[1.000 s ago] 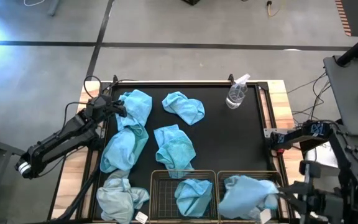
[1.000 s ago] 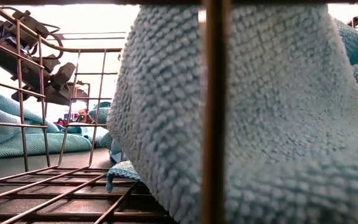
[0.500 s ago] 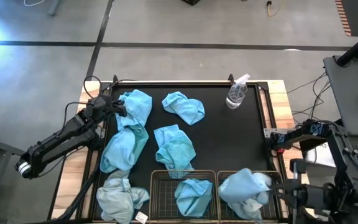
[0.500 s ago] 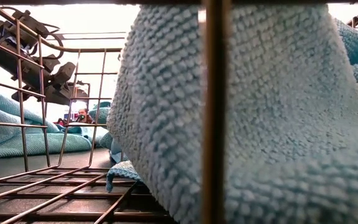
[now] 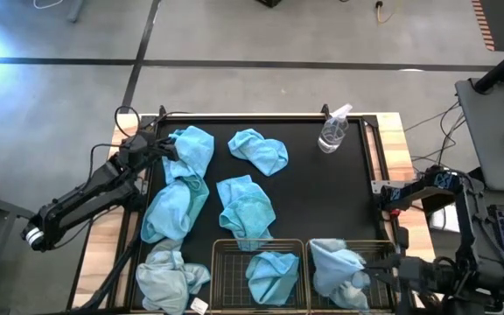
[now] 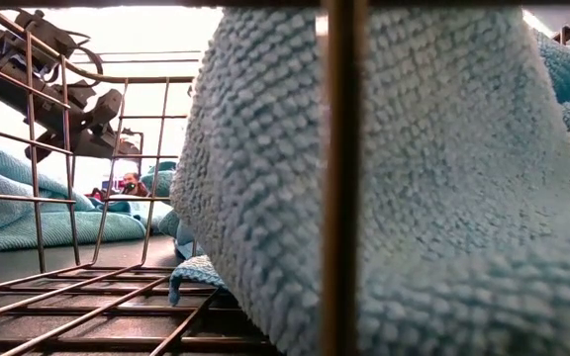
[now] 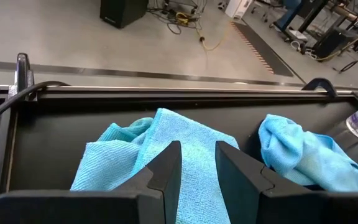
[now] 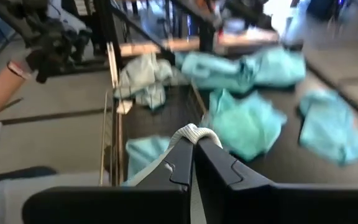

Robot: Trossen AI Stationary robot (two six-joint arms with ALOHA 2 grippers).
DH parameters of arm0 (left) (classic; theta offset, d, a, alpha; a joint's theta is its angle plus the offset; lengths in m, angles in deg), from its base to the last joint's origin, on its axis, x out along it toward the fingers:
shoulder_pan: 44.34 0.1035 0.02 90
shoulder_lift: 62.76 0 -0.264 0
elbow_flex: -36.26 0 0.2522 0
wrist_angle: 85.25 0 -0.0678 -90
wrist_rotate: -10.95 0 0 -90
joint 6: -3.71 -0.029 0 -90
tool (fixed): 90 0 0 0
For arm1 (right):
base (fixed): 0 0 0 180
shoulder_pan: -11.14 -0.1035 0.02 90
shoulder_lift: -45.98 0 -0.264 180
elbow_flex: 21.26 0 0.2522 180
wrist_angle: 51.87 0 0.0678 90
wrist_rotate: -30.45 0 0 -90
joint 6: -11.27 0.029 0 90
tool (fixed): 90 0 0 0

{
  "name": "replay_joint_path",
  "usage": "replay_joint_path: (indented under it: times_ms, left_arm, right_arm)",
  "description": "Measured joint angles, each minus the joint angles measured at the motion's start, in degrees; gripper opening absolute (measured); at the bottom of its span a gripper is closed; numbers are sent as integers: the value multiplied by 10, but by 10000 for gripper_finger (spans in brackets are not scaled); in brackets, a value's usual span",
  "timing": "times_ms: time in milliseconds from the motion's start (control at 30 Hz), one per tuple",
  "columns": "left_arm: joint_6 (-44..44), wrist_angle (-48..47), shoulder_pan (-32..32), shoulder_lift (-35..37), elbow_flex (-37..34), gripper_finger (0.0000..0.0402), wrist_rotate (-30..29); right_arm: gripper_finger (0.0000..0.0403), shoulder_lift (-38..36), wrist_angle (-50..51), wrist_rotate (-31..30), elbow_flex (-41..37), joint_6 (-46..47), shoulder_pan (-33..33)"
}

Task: Sort microfiber towel by color & place in baskets
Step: Put the light blue towel into the right wire basket

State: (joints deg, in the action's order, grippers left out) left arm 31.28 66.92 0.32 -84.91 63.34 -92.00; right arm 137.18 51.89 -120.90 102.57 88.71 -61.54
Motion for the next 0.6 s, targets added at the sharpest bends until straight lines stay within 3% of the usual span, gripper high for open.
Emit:
replay_joint_path:
  times_ms: [233,467,600]
  left_arm:
    - [0,0,0,0,0,84,0]
    - [0,0,0,0,0,84,0]
    - [0,0,0,0,0,84,0]
  right_arm:
    - [9,-5,0,161,-12,99,25]
    - [9,-7,0,260,-11,131,42]
    - [9,-7,0,281,-11,128,53]
